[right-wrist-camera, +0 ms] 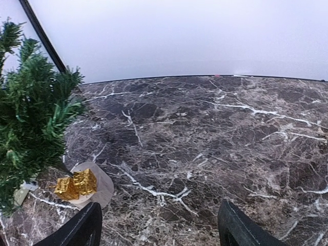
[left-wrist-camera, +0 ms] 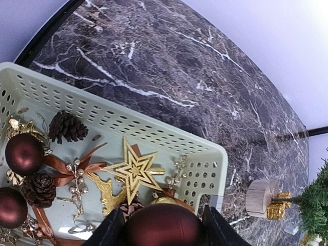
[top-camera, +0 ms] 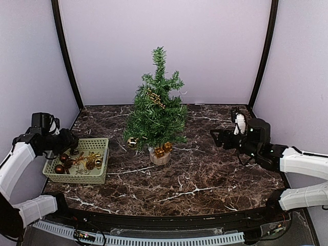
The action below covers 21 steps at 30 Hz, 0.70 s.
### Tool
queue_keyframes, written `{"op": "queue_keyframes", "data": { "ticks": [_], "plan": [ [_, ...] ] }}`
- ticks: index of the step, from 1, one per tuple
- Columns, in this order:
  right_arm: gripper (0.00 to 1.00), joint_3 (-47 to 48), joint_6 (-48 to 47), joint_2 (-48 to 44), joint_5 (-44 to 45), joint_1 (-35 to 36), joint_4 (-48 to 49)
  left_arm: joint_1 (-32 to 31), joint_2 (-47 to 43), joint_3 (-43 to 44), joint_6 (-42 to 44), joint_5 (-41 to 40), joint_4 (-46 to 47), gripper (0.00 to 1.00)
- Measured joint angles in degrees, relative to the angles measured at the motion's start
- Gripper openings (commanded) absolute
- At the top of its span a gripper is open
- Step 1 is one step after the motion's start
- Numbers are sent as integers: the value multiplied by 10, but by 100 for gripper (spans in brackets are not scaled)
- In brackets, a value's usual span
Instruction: Decorate the small christmas tree
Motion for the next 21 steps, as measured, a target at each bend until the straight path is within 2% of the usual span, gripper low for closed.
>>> {"op": "queue_keyframes", "data": {
  "ticks": [6, 13, 17, 21],
  "plan": [
    [78, 0, -9, -31, -76, 0, 20, 0, -28, 44, 58, 69, -30, 51],
    [78, 4, -10, -50, -141, 1, 39, -6, -41, 106, 113, 195, -34, 49],
    [77, 12, -10, -50, -151, 8, 40, -40, -40, 125, 126, 253, -25, 48],
    [77, 21, -10, -49, -153, 21, 47, -102, -27, 158, 125, 277, -8, 48]
  ]
}}
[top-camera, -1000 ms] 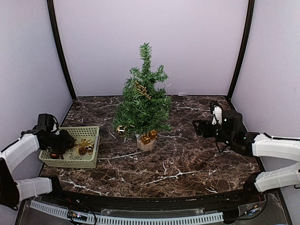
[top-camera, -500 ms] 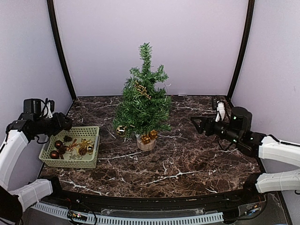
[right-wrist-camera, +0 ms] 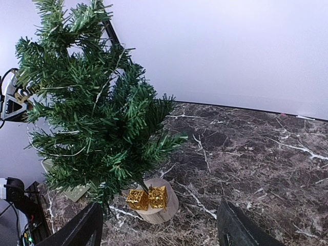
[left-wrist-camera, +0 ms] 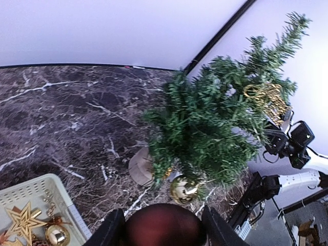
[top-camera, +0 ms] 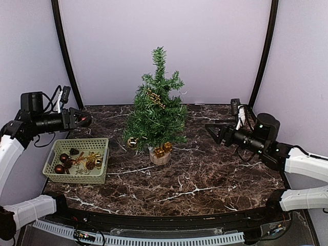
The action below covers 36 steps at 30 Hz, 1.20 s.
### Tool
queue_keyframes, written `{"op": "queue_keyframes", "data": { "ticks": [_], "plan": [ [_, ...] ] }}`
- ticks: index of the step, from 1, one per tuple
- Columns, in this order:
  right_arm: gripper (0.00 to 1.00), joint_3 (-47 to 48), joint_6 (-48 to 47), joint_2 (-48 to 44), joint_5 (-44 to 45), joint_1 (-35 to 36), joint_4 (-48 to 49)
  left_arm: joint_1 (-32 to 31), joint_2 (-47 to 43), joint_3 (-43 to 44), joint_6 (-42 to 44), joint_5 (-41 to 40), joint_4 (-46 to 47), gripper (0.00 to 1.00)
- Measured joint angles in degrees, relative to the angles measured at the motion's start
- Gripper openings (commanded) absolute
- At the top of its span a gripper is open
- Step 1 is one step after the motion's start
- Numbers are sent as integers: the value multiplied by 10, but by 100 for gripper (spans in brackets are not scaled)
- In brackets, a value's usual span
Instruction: Decorate the small christmas tree
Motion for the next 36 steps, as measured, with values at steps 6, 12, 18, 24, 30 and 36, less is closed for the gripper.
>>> {"op": "queue_keyframes", "data": {
  "ticks": [6, 12, 18, 24, 30, 36],
  "plan": [
    [77, 13, -1, 11, 3, 22, 8, -99, 47, 49, -14, 6, 46, 48],
    [77, 14, -1, 25, 10, 32, 8, -179, 114, 80, -18, 6, 97, 48],
    [76, 19, -1, 36, 17, 38, 8, -211, 191, 115, -31, 20, 177, 48],
    [77, 20, -1, 36, 26, 41, 7, -215, 245, 160, -45, 48, 243, 48],
    [76, 24, -1, 42, 33, 42, 7, -215, 278, 221, -45, 62, 258, 48],
    [76, 30, -1, 54, 35, 42, 8, -216, 298, 269, -45, 79, 267, 48]
  ]
}}
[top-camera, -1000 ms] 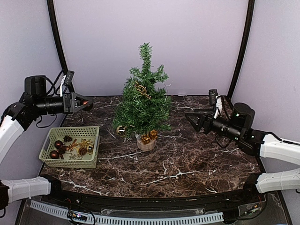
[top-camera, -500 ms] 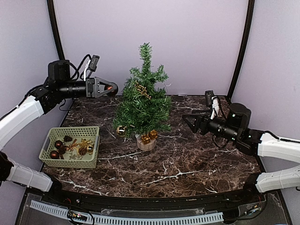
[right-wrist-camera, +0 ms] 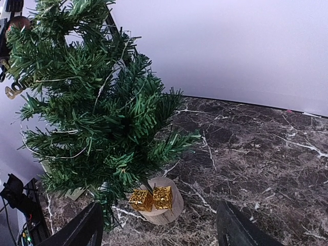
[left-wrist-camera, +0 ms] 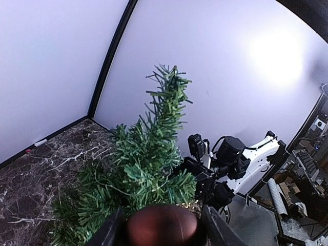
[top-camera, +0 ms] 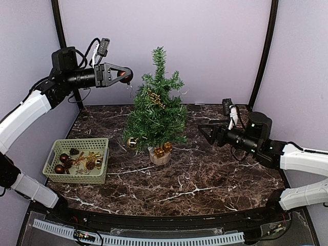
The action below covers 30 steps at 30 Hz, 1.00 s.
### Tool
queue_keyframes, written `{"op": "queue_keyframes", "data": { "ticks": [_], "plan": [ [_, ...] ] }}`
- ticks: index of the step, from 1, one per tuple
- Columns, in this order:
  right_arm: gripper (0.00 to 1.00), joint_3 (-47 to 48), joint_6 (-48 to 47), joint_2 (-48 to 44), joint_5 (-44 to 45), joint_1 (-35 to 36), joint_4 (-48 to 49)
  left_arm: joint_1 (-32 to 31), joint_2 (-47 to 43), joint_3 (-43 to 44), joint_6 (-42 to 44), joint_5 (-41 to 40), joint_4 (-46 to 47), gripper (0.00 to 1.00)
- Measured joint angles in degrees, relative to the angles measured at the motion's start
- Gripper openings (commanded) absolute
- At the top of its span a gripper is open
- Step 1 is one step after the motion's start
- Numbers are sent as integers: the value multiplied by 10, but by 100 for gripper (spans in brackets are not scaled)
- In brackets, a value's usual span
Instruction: Decorate the small christmas tree
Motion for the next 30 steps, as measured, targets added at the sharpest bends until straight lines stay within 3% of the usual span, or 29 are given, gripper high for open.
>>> {"op": "queue_keyframes", "data": {
  "ticks": [14, 30],
  "plan": [
    [76, 0, 0, 4, 0, 0, 0, -15, 88, 135, 3, 35, -5, 48],
    [76, 0, 0, 4, 3, 0, 0, -24, 153, 203, 9, 47, -21, 48]
  ]
}}
